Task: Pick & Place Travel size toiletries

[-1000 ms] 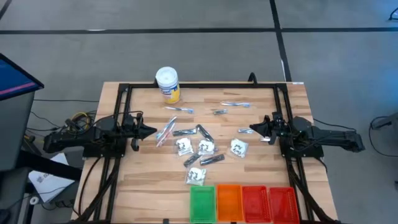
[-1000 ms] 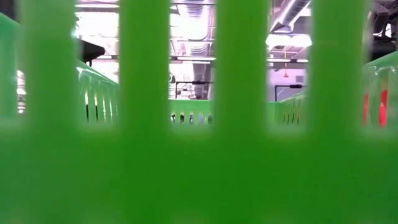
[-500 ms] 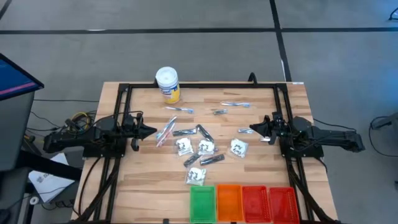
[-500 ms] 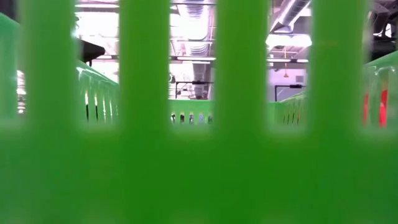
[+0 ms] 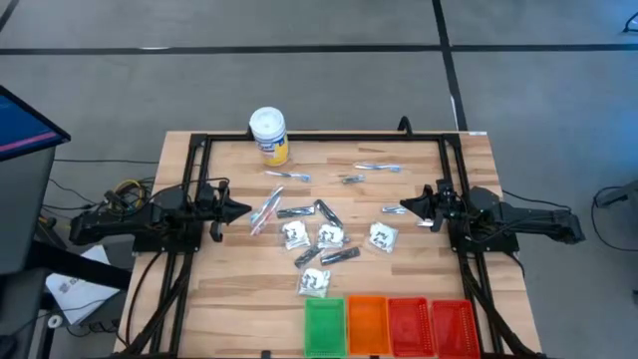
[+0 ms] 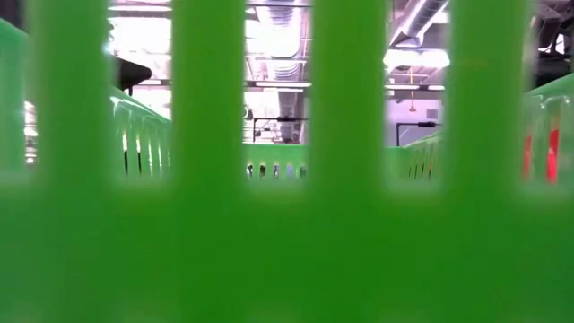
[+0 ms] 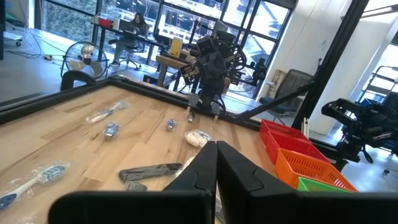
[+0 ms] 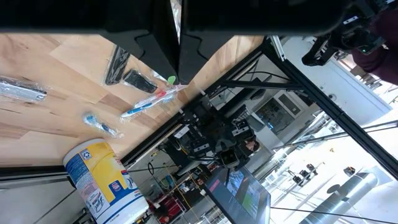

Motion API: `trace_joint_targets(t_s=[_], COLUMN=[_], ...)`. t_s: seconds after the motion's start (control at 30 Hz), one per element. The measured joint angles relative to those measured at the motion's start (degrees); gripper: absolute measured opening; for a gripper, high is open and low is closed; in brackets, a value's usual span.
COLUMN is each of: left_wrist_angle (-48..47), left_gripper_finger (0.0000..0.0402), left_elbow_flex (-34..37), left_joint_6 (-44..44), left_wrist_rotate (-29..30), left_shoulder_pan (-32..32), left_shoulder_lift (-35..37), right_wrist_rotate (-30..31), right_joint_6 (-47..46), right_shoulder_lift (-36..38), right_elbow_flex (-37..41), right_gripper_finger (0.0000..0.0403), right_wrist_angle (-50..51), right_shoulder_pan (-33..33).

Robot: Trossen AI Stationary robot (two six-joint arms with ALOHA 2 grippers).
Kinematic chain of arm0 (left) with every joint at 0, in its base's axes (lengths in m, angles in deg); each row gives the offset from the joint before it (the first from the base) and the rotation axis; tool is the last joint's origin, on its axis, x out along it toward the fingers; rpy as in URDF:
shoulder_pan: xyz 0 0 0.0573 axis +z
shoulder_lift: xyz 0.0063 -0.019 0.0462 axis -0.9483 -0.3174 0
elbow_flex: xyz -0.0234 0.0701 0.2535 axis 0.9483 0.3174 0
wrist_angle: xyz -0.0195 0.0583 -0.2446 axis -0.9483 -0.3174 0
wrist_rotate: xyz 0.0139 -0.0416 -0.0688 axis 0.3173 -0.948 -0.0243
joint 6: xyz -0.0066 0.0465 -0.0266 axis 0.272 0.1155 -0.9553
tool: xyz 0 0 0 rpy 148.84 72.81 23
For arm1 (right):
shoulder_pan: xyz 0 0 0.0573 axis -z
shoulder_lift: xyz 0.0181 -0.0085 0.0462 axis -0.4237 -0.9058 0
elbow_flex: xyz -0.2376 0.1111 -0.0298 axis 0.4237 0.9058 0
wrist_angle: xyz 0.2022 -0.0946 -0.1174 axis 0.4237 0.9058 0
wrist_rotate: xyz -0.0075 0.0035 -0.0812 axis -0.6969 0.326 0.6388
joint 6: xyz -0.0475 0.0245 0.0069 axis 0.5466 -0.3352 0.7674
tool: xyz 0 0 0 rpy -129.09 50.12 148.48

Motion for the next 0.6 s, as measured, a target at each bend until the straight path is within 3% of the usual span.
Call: trace_joint_targets(t_s=[0.2,0.4,0.53,0.6], left_wrist_angle=[6.86,24.52,27.94,27.87], left_gripper_finger=[0.0001,0.0001,0.0001,0.0001], left_elbow_flex=[0.02,0.02,0.00,0.01], left_joint_6=[-1.83,-21.74,-40.10,-44.41], left_wrist_rotate=[0.00,1.19,10.53,16.42], left_shoulder_pan=[0.00,0.00,0.00,0.00], left_shoulder_lift=[-0.02,0.00,0.00,-0.04], right_wrist_rotate=[0.01,-0.01,0.00,0.00], right_joint_6=[0.01,0.01,0.00,-0.01], right_shoulder_lift=[-0.01,-0.01,0.01,0.01], right_elbow_flex=[-0.01,0.01,0.01,0.00], right_gripper_finger=[0.0000,0.0000,0.0000,0.0000], right_wrist_angle=[-0.01,0.00,0.00,0.00], right_shoulder_pan=[0.00,-0.02,0.00,0.00])
